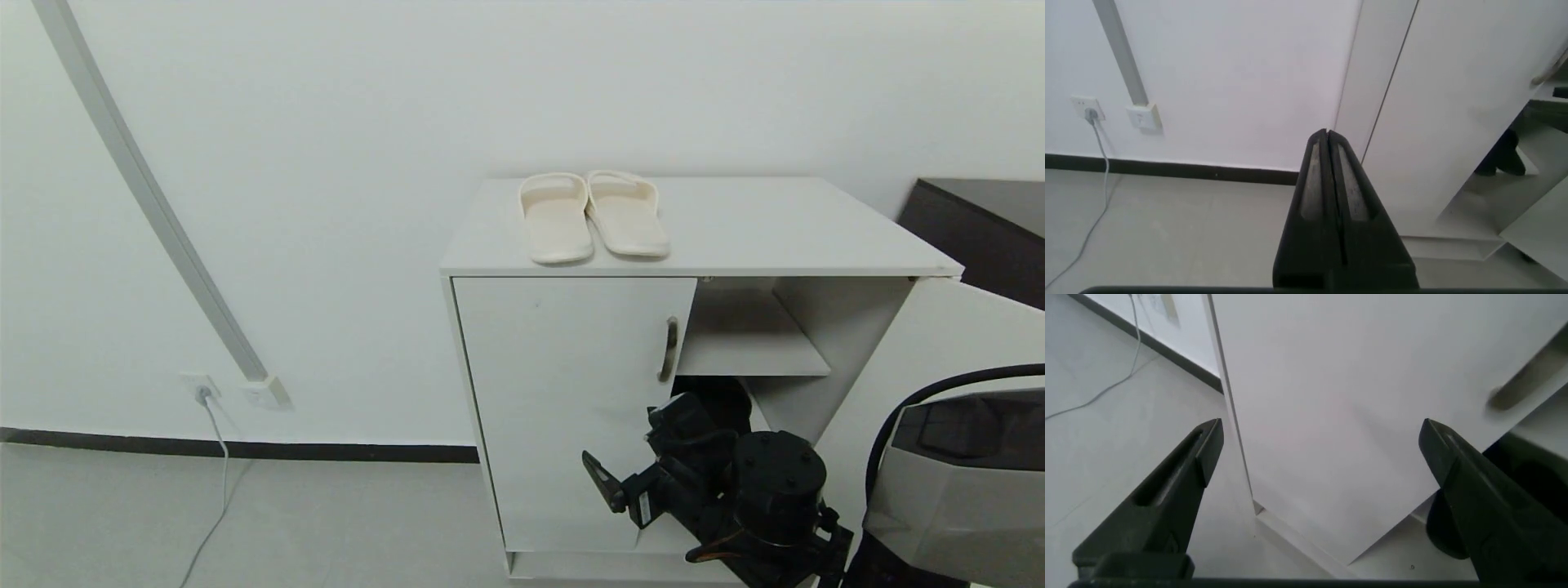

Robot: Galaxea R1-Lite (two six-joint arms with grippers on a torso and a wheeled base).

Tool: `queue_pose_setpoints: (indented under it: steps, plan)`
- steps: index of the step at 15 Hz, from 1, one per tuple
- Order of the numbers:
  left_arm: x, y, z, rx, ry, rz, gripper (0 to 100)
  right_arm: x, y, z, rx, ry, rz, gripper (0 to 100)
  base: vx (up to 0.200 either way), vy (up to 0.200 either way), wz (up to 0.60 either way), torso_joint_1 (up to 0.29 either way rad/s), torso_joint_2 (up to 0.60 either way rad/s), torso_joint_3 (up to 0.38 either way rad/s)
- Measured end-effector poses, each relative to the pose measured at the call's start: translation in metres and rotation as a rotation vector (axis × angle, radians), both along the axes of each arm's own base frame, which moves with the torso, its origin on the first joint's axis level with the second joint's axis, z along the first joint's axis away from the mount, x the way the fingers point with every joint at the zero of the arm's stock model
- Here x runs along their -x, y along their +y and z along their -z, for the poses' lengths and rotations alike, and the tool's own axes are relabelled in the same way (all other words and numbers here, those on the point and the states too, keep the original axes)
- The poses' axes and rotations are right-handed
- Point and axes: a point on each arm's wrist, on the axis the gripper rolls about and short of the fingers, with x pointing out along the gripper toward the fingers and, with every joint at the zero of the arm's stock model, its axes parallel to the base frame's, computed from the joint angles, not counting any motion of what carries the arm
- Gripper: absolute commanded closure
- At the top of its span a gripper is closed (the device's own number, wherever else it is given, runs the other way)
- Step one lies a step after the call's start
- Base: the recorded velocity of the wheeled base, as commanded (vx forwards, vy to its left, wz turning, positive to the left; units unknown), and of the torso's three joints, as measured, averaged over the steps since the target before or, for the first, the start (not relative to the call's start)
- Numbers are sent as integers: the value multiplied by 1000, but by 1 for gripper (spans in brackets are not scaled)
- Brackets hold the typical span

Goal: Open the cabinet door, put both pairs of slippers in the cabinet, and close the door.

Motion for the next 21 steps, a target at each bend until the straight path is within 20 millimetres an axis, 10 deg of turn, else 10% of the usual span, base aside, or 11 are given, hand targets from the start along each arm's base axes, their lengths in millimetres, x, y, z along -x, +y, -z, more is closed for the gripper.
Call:
queue_pose_setpoints:
  steps: [21]
  plan:
    - [0,0,0,0,0,1,100,2,-2,2,10,8,-2,0,0,0,0,218,-503,-288]
